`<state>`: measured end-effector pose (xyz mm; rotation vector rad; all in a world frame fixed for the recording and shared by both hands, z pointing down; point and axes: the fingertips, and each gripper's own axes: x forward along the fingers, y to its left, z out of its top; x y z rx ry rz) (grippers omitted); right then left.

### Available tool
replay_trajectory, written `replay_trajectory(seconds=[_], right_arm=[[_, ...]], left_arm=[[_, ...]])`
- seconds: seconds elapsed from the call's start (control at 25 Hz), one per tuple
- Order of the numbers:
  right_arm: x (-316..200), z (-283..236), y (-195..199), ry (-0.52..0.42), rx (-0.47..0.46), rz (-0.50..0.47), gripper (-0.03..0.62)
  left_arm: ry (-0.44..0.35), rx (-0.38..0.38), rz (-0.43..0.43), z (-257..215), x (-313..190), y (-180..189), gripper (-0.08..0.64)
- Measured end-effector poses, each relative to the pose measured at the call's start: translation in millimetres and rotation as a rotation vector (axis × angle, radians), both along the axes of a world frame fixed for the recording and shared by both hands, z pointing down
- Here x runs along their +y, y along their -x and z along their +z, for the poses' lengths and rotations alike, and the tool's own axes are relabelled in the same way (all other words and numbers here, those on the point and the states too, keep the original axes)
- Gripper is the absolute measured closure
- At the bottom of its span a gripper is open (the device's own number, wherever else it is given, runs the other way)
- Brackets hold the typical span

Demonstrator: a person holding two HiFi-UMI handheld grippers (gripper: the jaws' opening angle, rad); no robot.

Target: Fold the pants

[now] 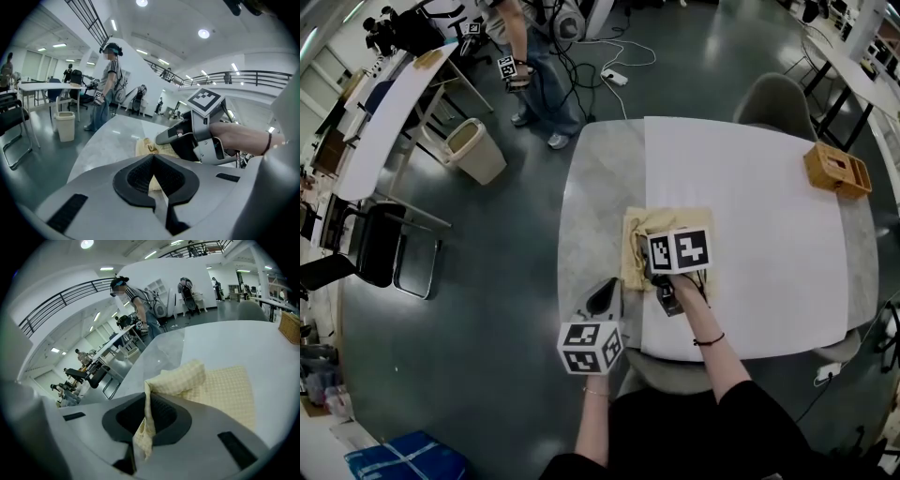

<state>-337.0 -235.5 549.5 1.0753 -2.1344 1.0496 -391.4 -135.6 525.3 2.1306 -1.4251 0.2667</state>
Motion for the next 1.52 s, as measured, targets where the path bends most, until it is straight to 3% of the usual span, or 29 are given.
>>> replay_trajectory(seconds=[0.56,0.8,0.96,1.24,1.52], right_arm=[[-4,19,12,0.025,0.013,0.037,0.556],[-1,20,22,0.036,-0.04,0.035,0.475],[0,18,27,0.008,-0.037,0.029,0.424],[0,4,34,-0.086,0.029,-0.007,0.396],[-2,-15,39,-0.145,-0.1,-0.028,0.396]], left_arm=[[0.014,0.007,-0.008,5,3,4,0.546],[0.014,0.01,-0.005,6,5,1,0.546],[0.012,0.008,-0.006,6,6,0,0.546],[0.009,0.009,-0.006,4,8,-1,0.546],[-0.008,0.002,-0.013,-2,5,-3,0.546]])
